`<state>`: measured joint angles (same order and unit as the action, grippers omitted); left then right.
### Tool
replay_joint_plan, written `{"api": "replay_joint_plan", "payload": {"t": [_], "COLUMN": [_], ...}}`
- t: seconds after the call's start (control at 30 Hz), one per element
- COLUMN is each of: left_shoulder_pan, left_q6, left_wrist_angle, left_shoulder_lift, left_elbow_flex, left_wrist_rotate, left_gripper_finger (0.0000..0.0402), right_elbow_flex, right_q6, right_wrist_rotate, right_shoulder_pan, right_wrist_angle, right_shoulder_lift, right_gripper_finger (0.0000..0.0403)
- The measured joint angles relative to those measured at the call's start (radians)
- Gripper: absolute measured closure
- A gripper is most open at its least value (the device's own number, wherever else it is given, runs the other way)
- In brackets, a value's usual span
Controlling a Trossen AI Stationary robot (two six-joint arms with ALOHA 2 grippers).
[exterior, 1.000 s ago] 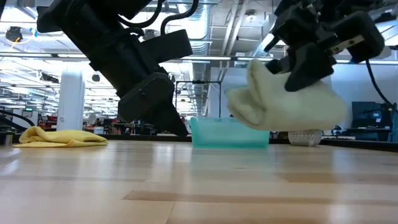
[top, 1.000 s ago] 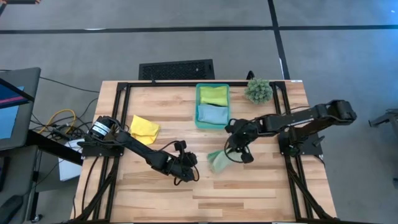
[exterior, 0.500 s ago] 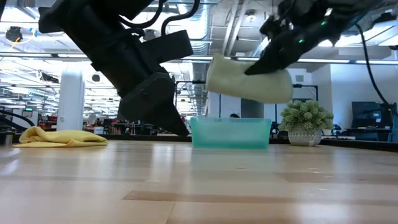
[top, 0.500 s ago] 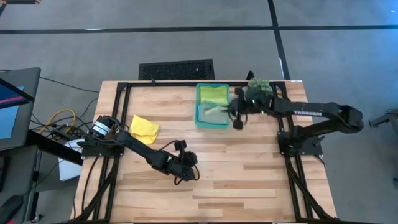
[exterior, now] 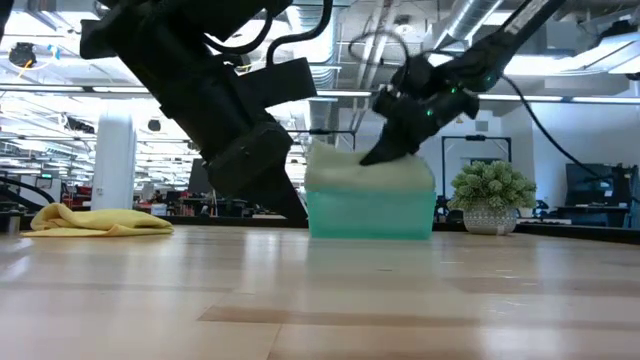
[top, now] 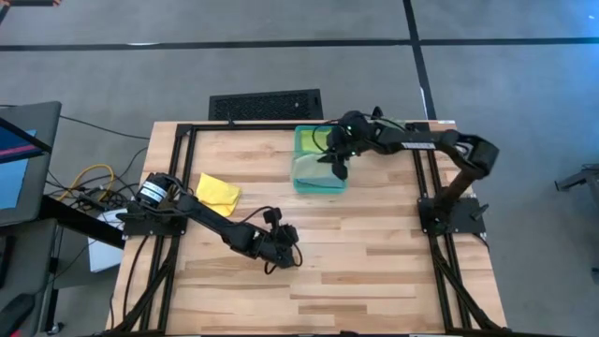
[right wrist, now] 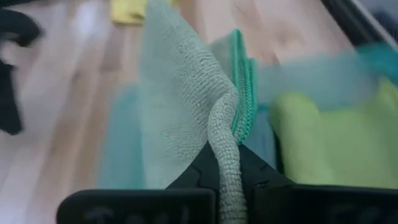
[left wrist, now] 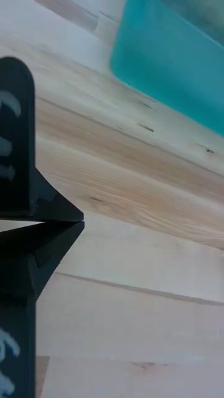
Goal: Fold microfiber towels
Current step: Put the green microfiber into the green bin
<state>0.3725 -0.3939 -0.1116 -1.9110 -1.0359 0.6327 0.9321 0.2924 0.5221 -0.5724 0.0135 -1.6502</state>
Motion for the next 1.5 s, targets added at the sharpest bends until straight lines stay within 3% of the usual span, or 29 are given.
{"api": "replay_joint_plan", "payload": {"t": [0.47, 0.7, 0.87, 1.03, 1.2, 1.37, 1.5], "left_shoulder_pan": [0.001, 0.001, 0.001, 0.001, 0.001, 0.001, 0.001], "left_q6": [-0.019, -0.019, -0.019, -0.020, -0.029, -0.030, -0.030], "left_wrist_angle": [0.023, 0.024, 0.024, 0.025, 0.025, 0.029, 0.029], "left_shoulder_lift": [0.000, 0.000, 0.000, 0.000, 0.000, 0.000, 0.000], "left_elbow_flex": [0.000, 0.000, 0.000, 0.000, 0.000, 0.000, 0.000], "left_wrist_rotate": [-0.001, -0.001, -0.002, -0.027, -0.027, -0.026, -0.026], "left_gripper_finger": [0.0401, 0.0401, 0.0401, 0.0401, 0.0401, 0.0401, 0.0401], "right_elbow_flex": [0.001, 0.009, 0.056, 0.056, 0.056, 0.056, 0.056], "right_q6": [-0.025, -0.023, -0.024, -0.011, 0.044, 0.034, 0.055], "right_wrist_rotate": [-0.005, -0.011, -0.024, -0.026, -0.032, -0.143, -0.158], "right_shoulder_pan": [-0.072, -0.072, -0.095, -0.106, -0.093, -0.057, -0.038], "right_wrist_angle": [0.000, 0.009, 0.116, 0.243, 0.430, 0.466, 0.445], "right_shoulder_lift": [-0.141, -0.131, -0.038, 0.080, 0.153, 0.128, 0.043], "right_gripper_finger": [0.0351, 0.0267, 0.0203, 0.0179, 0.0216, 0.0320, 0.0391]}}
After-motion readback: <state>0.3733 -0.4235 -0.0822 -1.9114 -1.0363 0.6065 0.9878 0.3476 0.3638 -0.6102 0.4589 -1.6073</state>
